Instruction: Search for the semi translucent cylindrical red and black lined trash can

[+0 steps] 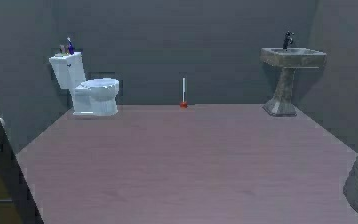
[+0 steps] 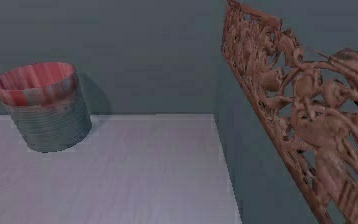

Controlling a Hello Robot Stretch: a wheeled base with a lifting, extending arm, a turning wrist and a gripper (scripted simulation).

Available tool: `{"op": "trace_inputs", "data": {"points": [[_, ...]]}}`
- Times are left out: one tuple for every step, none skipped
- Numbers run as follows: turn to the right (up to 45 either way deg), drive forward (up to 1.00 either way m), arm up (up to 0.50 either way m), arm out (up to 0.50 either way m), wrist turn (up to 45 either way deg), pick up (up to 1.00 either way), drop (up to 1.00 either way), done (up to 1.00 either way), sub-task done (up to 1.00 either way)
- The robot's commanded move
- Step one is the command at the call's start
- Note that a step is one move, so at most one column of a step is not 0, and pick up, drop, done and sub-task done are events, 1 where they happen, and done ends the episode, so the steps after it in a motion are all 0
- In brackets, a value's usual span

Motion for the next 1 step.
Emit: {"op": "trace_inputs", "data": {"points": [[0.0,0.1,0.0,0.0,0.0,0.0,0.0,0.0,0.0]]}}
